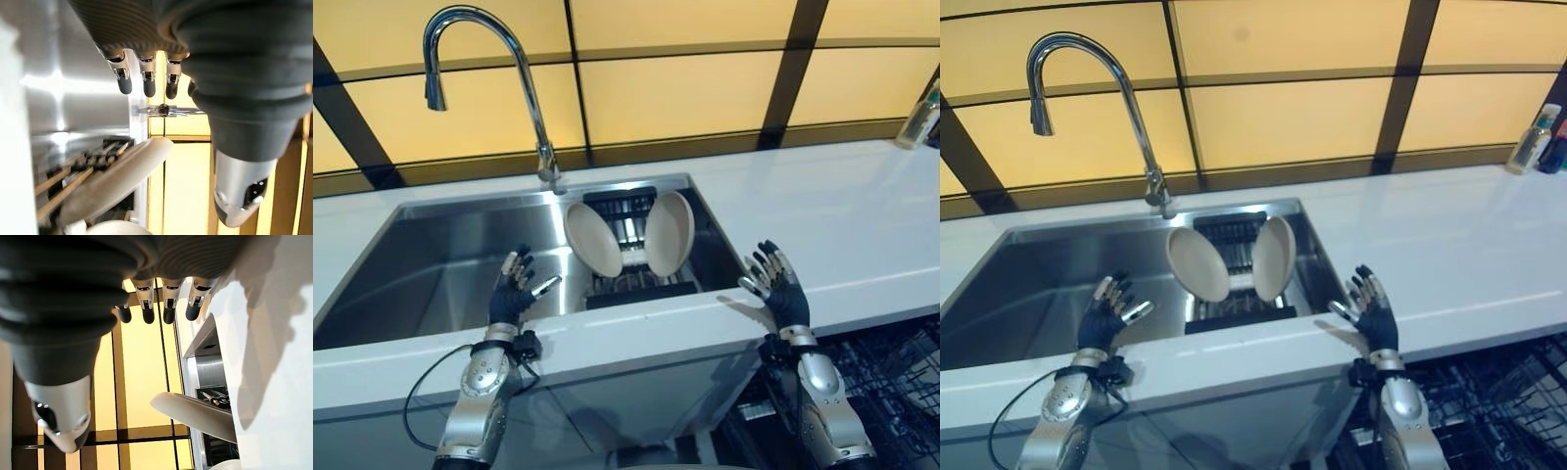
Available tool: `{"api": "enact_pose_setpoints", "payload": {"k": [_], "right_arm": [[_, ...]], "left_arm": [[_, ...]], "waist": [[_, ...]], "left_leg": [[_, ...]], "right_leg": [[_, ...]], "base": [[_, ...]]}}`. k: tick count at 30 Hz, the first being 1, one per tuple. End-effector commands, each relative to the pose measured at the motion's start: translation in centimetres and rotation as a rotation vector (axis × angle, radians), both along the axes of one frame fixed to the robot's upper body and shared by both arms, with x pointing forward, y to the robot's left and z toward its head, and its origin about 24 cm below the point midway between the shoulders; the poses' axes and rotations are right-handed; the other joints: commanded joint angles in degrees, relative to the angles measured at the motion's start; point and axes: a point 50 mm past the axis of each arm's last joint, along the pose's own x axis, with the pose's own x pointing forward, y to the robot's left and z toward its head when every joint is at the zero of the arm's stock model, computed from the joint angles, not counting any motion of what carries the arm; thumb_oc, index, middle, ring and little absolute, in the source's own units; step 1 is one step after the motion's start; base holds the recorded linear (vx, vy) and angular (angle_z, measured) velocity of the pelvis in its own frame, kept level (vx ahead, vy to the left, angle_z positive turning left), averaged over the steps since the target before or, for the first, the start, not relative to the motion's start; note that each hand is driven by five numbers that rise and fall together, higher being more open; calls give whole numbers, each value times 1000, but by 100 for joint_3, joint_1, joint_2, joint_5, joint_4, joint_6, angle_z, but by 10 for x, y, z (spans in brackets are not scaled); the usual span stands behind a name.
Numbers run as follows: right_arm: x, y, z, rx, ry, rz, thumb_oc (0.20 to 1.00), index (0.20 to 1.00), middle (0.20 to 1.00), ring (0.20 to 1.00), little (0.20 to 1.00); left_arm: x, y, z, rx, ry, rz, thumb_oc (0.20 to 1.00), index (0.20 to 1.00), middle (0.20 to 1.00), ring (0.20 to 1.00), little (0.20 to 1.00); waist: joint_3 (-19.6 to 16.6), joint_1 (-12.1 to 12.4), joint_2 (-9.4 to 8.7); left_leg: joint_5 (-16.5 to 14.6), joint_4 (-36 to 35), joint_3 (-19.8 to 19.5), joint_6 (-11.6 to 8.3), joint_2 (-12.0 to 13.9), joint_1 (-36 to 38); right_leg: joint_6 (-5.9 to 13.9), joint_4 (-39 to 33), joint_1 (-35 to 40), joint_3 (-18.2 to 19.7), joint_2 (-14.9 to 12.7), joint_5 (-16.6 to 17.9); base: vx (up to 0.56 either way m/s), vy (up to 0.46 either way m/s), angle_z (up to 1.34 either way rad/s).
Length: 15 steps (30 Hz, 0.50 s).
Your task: Pick up plates and place into dishwasher.
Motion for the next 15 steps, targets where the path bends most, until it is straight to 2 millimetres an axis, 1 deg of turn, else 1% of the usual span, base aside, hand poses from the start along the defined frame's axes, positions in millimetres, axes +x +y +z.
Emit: {"api": "enact_pose_setpoints", "payload": {"k": [1, 2, 3, 6, 10, 14, 15], "right_arm": [[6, -1, 13, -15, -45, 15, 1000, 1000, 1000, 1000, 1000], [6, -2, 13, -20, -42, 20, 1000, 1000, 1000, 1000, 1000], [6, -2, 13, -22, -40, 22, 1000, 1000, 1000, 1000, 1000], [8, -3, 14, -31, -33, 35, 1000, 1000, 1000, 1000, 1000], [9, -4, 14, -42, -22, 46, 1000, 1000, 1000, 1000, 1000], [8, -10, 14, -50, -8, 51, 1000, 1000, 1000, 1000, 1000], [8, -10, 14, -51, -7, 52, 1000, 1000, 1000, 1000, 1000]], "left_arm": [[6, 29, 31, 241, -144, 77, 1000, 1000, 1000, 1000, 1000], [7, 33, 36, 306, -161, 92, 1000, 1000, 1000, 1000, 1000], [8, 37, 39, 325, -168, 100, 1000, 1000, 1000, 1000, 1000], [11, 48, 52, 466, -204, 136, 1000, 1000, 1000, 1000, 1000], [16, 56, 61, 644, -228, 152, 1000, 1000, 1000, 1000, 1000], [20, 61, 70, 884, -247, 139, 1000, 1000, 1000, 1000, 1000], [21, 62, 71, 908, -250, 138, 1000, 1000, 1000, 1000, 1000]], "waist": [[-237, -12, -129], [-246, -32, -110], [-252, -42, -102], [-276, -107, -57], [-299, -193, 0], [-310, -307, 51], [-308, -321, 56]], "left_leg": [[-295, 8, -107, -69, 34, -212], [-288, 9, -99, -76, 31, -216], [-286, 8, -93, -78, 31, -219], [-281, 0, -58, -88, 31, -217], [-280, -2, 2, -91, 21, -215], [-286, -3, 78, -82, 4, -216], [-289, -3, 92, -79, 2, -214]], "right_leg": [[276, 30, -243, 33, -179, -156], [282, 33, -248, 46, -184, -156], [283, 32, -252, 52, -187, -157], [292, 35, -270, 91, -195, -155], [306, 36, -283, 148, -204, -154], [330, 35, -311, 218, -218, -144], [335, 37, -315, 229, -219, -142]], "base": [[19, 36, 0], [17, 34, 0], [18, 35, 0], [23, 35, 0], [34, 42, -1], [43, 36, -1], [49, 33, -5]]}}
